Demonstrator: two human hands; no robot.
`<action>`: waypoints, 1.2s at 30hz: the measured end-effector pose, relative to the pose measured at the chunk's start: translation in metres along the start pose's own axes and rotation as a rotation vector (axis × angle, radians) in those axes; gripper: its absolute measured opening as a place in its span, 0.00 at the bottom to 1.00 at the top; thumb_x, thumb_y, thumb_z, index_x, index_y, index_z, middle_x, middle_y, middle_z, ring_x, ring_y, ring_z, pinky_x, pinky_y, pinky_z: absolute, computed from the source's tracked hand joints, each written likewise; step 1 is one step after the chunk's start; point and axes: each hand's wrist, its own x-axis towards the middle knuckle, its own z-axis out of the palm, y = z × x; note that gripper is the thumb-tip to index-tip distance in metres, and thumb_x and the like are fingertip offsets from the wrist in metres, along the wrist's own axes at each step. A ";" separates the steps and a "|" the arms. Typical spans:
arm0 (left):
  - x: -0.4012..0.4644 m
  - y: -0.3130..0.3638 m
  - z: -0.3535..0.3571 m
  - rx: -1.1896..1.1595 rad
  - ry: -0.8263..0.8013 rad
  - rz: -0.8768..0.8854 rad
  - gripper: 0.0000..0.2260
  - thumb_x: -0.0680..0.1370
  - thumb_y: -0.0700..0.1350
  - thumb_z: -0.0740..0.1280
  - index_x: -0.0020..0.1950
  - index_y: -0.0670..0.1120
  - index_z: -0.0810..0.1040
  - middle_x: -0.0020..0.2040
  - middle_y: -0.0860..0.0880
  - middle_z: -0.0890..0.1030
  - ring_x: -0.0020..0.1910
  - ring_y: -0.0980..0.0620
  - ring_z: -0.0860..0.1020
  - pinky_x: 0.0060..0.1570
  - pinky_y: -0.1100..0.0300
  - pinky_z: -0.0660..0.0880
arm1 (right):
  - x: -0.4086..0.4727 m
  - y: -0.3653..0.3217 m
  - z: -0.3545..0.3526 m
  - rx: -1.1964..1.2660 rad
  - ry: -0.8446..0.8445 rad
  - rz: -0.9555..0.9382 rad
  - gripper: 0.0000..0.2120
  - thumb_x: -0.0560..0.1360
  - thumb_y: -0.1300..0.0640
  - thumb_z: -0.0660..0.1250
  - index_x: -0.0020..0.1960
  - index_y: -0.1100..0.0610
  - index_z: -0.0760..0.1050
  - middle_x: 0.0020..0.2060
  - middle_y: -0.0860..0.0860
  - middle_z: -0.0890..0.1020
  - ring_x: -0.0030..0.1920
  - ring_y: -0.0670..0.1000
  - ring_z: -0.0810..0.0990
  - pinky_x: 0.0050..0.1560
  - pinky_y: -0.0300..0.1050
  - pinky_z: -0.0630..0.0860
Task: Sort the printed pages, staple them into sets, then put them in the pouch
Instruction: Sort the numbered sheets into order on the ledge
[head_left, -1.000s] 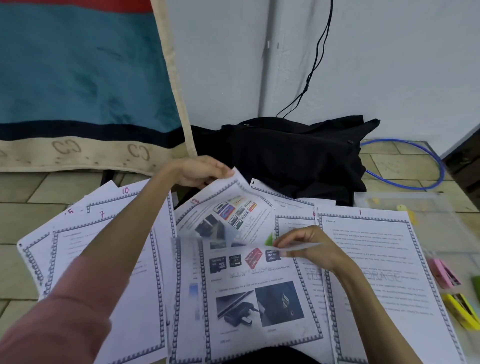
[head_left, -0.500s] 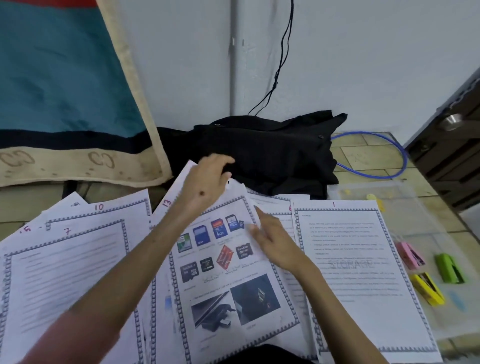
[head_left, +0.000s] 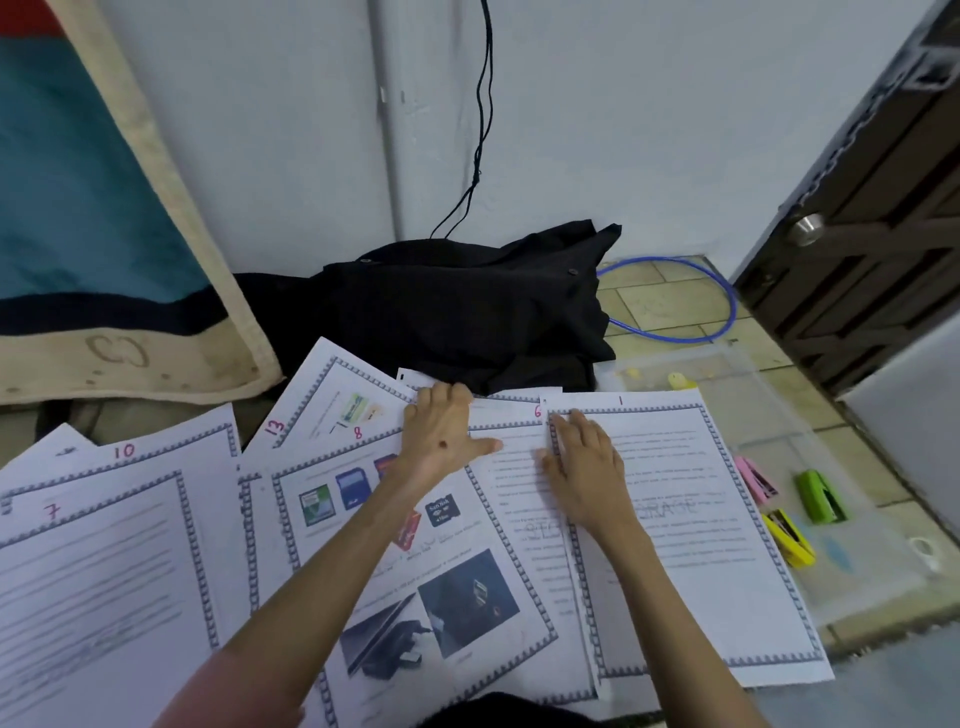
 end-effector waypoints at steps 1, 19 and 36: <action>0.002 0.001 0.001 0.039 -0.003 -0.003 0.33 0.68 0.62 0.71 0.66 0.46 0.67 0.64 0.45 0.69 0.64 0.44 0.66 0.61 0.52 0.64 | 0.001 0.002 -0.001 0.011 0.008 -0.005 0.26 0.80 0.48 0.54 0.76 0.52 0.54 0.76 0.52 0.54 0.76 0.54 0.51 0.73 0.53 0.51; -0.062 -0.055 0.042 -0.009 0.602 0.587 0.07 0.71 0.44 0.65 0.39 0.50 0.83 0.47 0.53 0.84 0.52 0.54 0.73 0.52 0.57 0.65 | 0.006 0.019 -0.006 0.288 0.201 0.030 0.19 0.76 0.70 0.53 0.67 0.65 0.65 0.66 0.60 0.70 0.68 0.62 0.65 0.65 0.51 0.64; -0.035 -0.102 -0.038 -0.202 0.470 -0.158 0.18 0.77 0.34 0.60 0.67 0.42 0.71 0.64 0.41 0.74 0.63 0.40 0.71 0.60 0.46 0.68 | 0.026 -0.086 0.011 -0.132 -0.061 -0.595 0.21 0.78 0.55 0.55 0.71 0.51 0.67 0.67 0.47 0.73 0.66 0.53 0.68 0.61 0.49 0.63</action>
